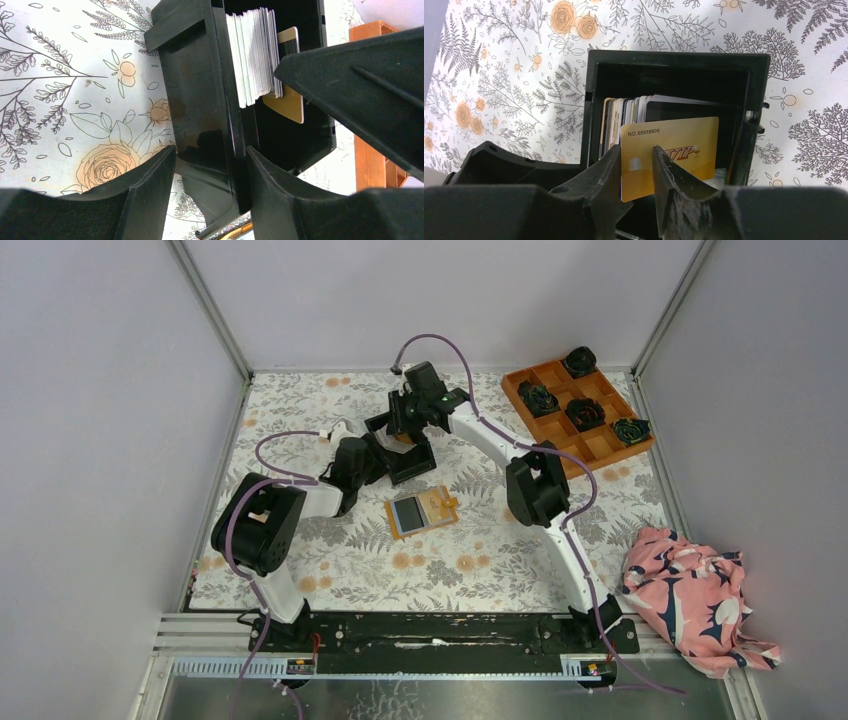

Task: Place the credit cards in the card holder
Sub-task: Pick up the credit card from the storage box.

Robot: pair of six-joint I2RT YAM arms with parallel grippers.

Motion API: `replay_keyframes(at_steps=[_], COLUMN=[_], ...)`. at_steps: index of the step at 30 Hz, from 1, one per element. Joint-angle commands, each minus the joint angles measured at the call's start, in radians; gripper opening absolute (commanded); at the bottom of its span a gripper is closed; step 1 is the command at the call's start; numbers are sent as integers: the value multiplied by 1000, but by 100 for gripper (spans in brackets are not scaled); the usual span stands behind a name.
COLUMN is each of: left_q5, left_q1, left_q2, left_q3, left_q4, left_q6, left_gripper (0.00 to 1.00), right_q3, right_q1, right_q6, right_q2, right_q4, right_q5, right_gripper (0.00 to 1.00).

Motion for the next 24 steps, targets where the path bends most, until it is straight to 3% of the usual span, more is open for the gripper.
replay_keyframes(at_steps=[1, 13, 21, 24], left_q5=[14, 16, 23, 23], left_q1=[13, 18, 18, 15], left_q2=[8, -45, -113, -155], left_q3=[20, -1, -20, -26], left_q4=[48, 42, 28, 13], left_q6=[12, 13, 3, 2], left_gripper=[59, 61, 62, 62], right_q3=[-5, -120, -301, -376], right_q1=[23, 37, 40, 40], right_q6=[1, -64, -141, -163], right_q2=[-106, -206, -303, -354], right_q4=[-14, -35, 19, 62], right_q5=[-4, 151, 327, 362], right_gripper=[34, 23, 1, 0])
